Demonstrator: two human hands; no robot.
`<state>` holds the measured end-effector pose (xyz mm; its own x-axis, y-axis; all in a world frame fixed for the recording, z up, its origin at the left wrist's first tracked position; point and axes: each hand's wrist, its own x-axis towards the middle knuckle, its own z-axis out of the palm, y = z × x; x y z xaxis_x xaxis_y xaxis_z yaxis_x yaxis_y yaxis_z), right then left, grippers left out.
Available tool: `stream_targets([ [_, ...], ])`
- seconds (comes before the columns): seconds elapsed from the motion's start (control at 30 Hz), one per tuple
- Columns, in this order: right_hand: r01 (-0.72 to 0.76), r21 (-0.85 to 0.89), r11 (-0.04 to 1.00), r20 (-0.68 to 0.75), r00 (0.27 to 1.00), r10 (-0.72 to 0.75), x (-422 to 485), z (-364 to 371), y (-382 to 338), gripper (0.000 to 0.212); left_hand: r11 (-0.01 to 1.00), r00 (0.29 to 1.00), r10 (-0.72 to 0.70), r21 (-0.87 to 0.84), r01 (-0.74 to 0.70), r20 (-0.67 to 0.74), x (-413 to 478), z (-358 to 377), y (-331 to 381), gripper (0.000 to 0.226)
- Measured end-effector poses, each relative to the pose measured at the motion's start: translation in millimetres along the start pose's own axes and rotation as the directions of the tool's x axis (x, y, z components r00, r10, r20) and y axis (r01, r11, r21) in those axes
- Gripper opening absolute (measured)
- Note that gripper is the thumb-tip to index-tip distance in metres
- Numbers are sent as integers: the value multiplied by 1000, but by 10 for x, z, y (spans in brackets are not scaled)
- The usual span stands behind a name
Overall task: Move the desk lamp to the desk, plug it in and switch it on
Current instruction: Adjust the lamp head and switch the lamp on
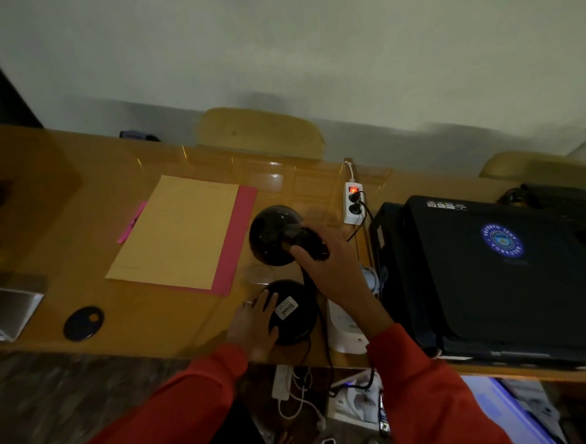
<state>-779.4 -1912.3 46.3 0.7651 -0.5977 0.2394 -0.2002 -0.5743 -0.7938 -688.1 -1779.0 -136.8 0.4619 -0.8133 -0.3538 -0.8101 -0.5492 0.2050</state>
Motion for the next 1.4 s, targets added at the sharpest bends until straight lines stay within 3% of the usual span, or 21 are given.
stream_targets([
  [0.57,45,57,997,24,999,-46,-110,-51,11,44,999,999,12,-51,-13,-33,-58,-52,17,73],
  [0.83,3,163,987,50,999,-11,-84,111,114,70,998,999,-11,-56,8,-40,-19,3,21,73],
  [0.9,-69,199,978,74,996,55,-130,136,202,65,998,999,-13,-56,11,-36,-9,17,6,74],
  [1.1,-161,-16,987,55,985,162,-424,194,397,22,1000,1000,-15,-19,15,-9,-14,46,20,73],
  [1.4,-229,37,973,84,971,225,-606,286,538,28,996,985,84,-14,-87,-150,-39,-102,27,79],
])
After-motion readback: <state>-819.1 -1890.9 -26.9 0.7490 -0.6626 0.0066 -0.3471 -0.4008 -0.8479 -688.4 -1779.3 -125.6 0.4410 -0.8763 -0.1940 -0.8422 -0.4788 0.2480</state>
